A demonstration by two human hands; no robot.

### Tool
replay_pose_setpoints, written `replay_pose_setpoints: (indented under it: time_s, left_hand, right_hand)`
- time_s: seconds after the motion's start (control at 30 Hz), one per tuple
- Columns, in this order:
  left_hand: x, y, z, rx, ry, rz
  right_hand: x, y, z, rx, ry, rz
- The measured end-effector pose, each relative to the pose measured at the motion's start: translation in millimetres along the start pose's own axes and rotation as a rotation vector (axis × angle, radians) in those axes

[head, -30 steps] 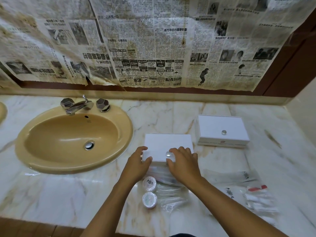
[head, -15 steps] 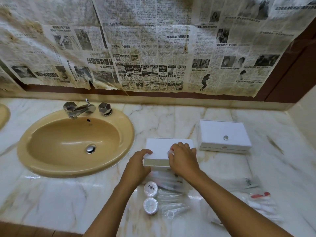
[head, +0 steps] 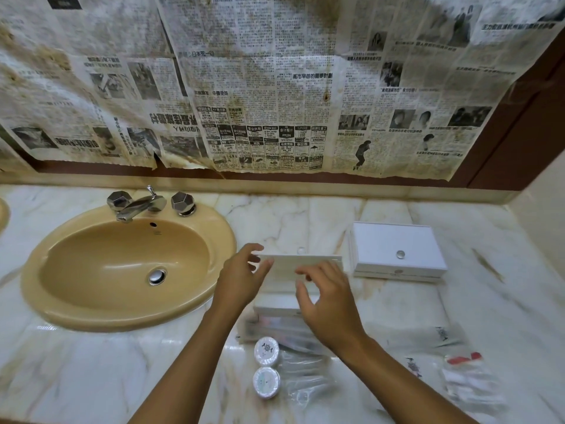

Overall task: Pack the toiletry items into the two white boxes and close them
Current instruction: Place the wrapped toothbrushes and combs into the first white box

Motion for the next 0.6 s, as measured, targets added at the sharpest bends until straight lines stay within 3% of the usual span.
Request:
replay_pose_setpoints:
  time_s: [0.23, 0.6]
  left_hand:
    - [14, -31, -3, 0.060, -0.097, -0.026]
    - [7, -47, 9, 0.033, -0.006, -0.081]
  right_hand:
    - [19, 26, 36, -0.350, -0.045, 0.106]
    - [40, 36, 48, -0.484, 0.077, 0.186]
Point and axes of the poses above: each hand's wrist, its own y-axis away from the middle knuckle, its own z-axis out of the palm, x = y × z, the point moved 6 cm from there along -y, towards the middle knuckle, and after that the axes turned 5 degrees about -x, right-handed, at the moved point
